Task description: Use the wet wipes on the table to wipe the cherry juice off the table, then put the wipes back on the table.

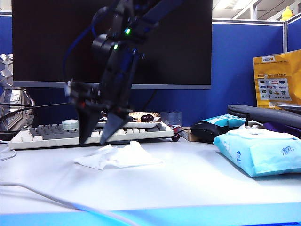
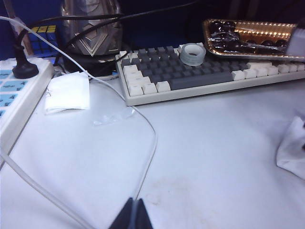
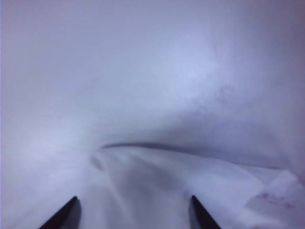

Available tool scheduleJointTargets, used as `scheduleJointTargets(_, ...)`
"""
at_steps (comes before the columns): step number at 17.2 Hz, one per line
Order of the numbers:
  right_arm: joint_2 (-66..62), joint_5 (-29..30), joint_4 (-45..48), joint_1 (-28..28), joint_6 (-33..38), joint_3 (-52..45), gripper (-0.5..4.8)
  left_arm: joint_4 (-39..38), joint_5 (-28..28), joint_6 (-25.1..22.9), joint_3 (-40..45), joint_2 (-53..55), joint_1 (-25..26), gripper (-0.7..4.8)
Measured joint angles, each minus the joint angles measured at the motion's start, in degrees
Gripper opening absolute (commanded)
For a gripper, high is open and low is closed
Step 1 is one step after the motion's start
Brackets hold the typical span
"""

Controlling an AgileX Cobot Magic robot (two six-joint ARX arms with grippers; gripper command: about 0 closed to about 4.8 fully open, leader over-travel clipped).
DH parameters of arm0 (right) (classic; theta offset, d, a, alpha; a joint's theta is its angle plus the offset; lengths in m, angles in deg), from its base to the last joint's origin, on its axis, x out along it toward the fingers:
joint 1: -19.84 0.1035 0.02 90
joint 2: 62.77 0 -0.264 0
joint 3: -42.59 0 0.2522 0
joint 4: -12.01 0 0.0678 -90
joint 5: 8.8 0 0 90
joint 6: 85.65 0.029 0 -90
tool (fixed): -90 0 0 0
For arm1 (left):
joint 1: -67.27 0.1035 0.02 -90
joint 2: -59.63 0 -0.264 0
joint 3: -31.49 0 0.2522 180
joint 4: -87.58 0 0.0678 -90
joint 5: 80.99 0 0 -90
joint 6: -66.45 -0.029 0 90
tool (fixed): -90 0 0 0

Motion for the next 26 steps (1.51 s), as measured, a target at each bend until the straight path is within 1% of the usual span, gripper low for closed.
scheduleJointTargets(1, -0.8, -1.4, -0.1, 0.0, 0.2, 0.0, 2.92, 0.0, 0.0, 0.0, 0.0, 0.0, 0.0, -0.03)
scheduleJointTargets(2, -1.2, -2.1, -0.3, -0.1, 0.2, 0.0, 2.69, 0.0, 0.0, 0.0, 0.0, 0.0, 0.0, -0.03)
scheduleJointTargets(3, -1.7, -3.1, -0.9, -0.1, 0.2, 0.0, 2.30, 0.0, 0.0, 0.0, 0.0, 0.0, 0.0, -0.03)
scheduleJointTargets(4, -2.1, -3.8, -1.2, -0.2, 0.3, 0.0, 1.73, 0.0, 0.0, 0.0, 0.0, 0.0, 0.0, -0.03)
scheduleJointTargets(5, -2.4, -4.9, -1.7, -0.1, 0.3, 0.0, 0.85, 0.0, 0.0, 0.0, 0.0, 0.0, 0.0, -0.03)
scheduleJointTargets(6, -2.4, -5.7, -2.2, -0.1, 0.4, 0.0, 0.34, 0.0, 0.0, 0.0, 0.0, 0.0, 0.0, -0.03)
scheduleJointTargets(7, -2.4, -6.4, -2.6, -0.1, 0.3, 0.0, -0.05, 0.0, 0.0, 0.0, 0.0, 0.0, 0.0, -0.03)
scheduleJointTargets(9, -2.4, -8.6, -3.6, 0.0, 0.2, 0.4, -0.05, 0.0, 0.0, 0.0, 0.0, 0.0, 0.0, -0.03)
scheduleJointTargets(13, -2.7, -8.1, -6.7, 0.0, 0.4, 9.6, -0.05, 0.0, 0.0, 0.0, 0.0, 0.0, 0.0, -0.03)
scheduleJointTargets(14, -2.6, -6.2, -7.7, 0.0, 1.0, 12.7, -0.05, 0.0, 0.0, 0.0, 0.0, 0.0, 0.0, -0.03)
scheduleJointTargets(15, -2.6, -1.6, -8.7, 0.0, 2.9, 16.3, -0.05, 0.0, 0.0, 0.0, 0.0, 0.0, 0.0, -0.03)
scheduleJointTargets(18, -1.9, 8.4, -9.2, 0.0, 7.2, 20.0, -0.05, 0.0, 0.0, 0.0, 0.0, 0.0, 0.0, -0.03)
scheduleJointTargets(20, -1.6, 13.8, -9.0, -0.2, 9.3, 21.4, -0.05, 0.0, 0.0, 0.0, 0.0, 0.0, 0.0, -0.03)
scheduleJointTargets(21, -1.6, 14.8, -9.2, -0.2, 9.6, 21.4, -0.05, 0.0, 0.0, 0.0, 0.0, 0.0, 0.0, -0.03)
scheduleJointTargets(22, -1.6, 14.1, -9.6, -0.2, 9.7, 21.4, -0.05, 0.0, 0.0, 0.0, 0.0, 0.0, 0.0, -0.03)
scheduleJointTargets(26, -3.0, 2.9, -12.4, -0.4, 8.2, 21.0, -0.05, 0.0, 0.0, 0.0, 0.0, 0.0, 0.0, -0.03)
